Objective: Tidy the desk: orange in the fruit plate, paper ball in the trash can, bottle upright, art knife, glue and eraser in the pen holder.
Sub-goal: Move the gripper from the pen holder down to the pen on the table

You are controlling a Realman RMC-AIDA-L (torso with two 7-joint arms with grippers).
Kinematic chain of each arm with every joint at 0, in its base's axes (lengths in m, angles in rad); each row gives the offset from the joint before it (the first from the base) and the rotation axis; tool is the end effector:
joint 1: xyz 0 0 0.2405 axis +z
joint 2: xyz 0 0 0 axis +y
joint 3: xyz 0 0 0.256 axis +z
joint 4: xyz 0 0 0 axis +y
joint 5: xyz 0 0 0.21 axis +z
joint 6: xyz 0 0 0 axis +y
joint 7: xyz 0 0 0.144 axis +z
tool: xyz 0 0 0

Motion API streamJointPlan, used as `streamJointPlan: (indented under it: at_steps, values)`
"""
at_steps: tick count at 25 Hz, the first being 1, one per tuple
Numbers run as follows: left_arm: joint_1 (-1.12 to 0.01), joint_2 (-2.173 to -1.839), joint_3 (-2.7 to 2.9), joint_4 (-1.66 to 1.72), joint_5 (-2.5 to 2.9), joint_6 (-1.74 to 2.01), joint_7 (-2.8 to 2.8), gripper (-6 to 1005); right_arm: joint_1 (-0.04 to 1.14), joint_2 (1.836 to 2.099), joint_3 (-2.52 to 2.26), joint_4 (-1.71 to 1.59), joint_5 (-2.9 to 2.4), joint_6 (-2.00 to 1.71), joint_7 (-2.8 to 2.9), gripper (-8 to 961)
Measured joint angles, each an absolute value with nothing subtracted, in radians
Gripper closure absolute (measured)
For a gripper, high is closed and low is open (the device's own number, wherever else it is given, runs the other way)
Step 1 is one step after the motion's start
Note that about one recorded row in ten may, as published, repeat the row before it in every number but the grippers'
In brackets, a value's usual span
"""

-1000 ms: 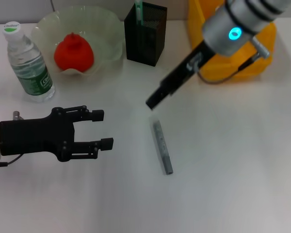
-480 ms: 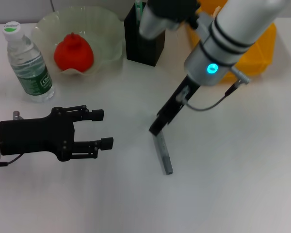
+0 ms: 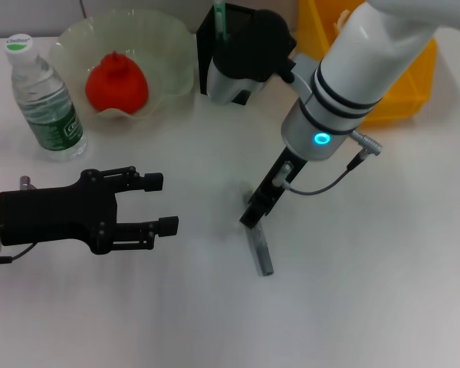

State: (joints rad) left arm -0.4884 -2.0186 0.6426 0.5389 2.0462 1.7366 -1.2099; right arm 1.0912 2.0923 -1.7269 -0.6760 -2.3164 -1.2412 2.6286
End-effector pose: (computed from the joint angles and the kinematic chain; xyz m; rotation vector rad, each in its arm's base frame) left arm -0.2822 0.2914 0.0065 -2.8478 -0.5250 -0.7865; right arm 0.1160 0.3788 -0.1132 -2.7854 0.7890 -0.6841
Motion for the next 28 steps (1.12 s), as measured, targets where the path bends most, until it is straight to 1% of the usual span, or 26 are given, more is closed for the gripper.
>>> streamJointPlan:
  at_steps: [23, 28]
  values:
    - [-0.486, -2.020, 0.643, 0.537, 2.046, 1.741, -1.207, 207, 1.091, 2.092, -1.779, -0.656, -2.291, -1.206, 2.639, 381]
    - [-0.489, -2.020, 0.643, 0.537, 2.046, 1.741, -1.206, 207, 1.094, 2.092, -1.779, -0.656, -2.296, -1.209, 2.643, 553]
